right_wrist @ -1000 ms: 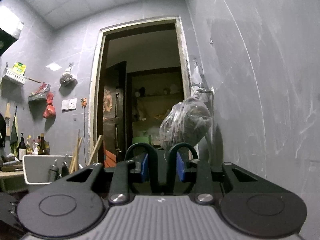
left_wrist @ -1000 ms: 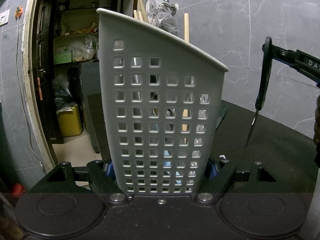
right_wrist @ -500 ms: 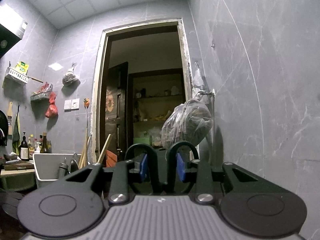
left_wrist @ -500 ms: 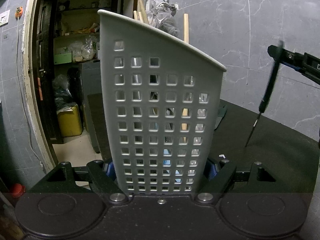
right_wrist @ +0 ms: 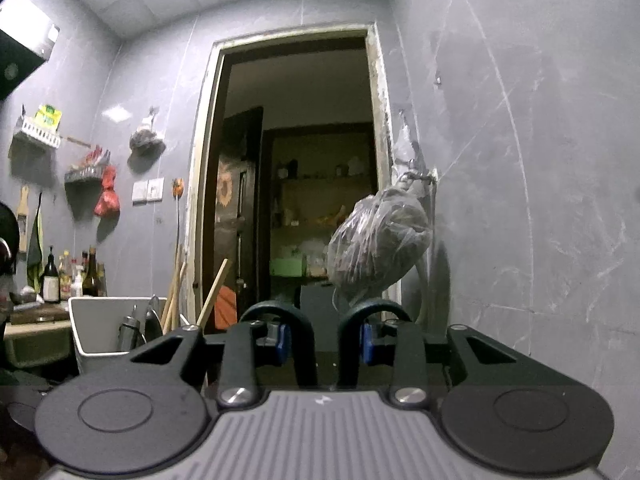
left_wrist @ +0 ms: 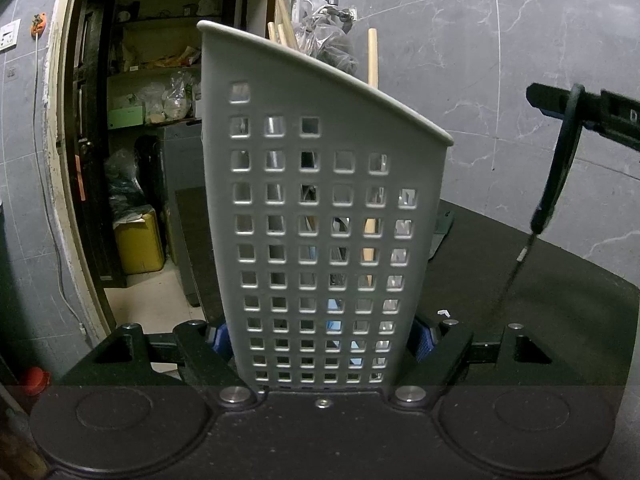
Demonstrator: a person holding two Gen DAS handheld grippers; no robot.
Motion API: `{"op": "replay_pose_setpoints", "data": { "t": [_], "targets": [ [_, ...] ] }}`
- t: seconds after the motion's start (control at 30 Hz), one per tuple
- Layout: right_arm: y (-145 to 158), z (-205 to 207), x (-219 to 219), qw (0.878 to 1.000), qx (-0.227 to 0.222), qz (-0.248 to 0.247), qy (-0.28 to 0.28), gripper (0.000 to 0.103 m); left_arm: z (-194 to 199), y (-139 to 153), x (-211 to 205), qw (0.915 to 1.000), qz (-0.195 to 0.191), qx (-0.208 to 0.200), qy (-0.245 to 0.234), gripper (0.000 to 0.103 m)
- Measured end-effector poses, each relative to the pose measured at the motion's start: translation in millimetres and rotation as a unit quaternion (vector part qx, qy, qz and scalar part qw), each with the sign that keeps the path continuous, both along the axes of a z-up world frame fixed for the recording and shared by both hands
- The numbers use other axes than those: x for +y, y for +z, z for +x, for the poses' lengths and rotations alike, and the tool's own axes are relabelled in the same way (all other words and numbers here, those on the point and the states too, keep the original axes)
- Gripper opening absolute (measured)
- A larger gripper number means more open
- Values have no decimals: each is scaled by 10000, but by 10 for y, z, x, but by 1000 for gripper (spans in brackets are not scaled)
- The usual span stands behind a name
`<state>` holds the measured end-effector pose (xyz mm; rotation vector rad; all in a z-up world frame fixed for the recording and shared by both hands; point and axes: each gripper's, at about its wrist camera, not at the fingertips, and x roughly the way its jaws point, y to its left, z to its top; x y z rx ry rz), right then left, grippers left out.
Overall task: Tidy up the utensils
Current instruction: 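Lift the scissors and carry them above the caddy with the right tool, then lower the scissors into the caddy and open the right tool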
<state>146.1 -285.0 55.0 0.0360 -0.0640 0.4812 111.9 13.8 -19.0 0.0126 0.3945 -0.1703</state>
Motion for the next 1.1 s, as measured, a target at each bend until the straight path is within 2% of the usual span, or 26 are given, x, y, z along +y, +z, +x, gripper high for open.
{"op": "replay_pose_setpoints", "data": {
  "t": [0.13, 0.27, 0.4, 0.6, 0.83, 1.1],
  "targets": [
    [142, 22, 41, 9995, 194, -211, 95, 39, -11, 12, 8, 10000, -17, -2, -9, 81],
    [307, -41, 138, 9985, 193, -485, 192, 40, -14, 14, 7, 10000, -20, -7, -6, 81],
    [516, -198, 272, 9973, -43, -678, 292, 40, -11, 13, 12, 10000, -30, -11, -13, 81],
    [907, -421, 515, 9927, -643, -806, 631, 40, 7, 16, 43, 10000, -64, -9, 14, 81],
    [1375, -420, 794, 9867, -1114, -603, 1015, 40, -15, 6, 15, 10000, -69, -20, -33, 81],
    [1523, -162, 1071, 9830, -1055, 8, 1505, 40, -22, 10, 31, 9999, -86, -28, -45, 81]
  ]
}}
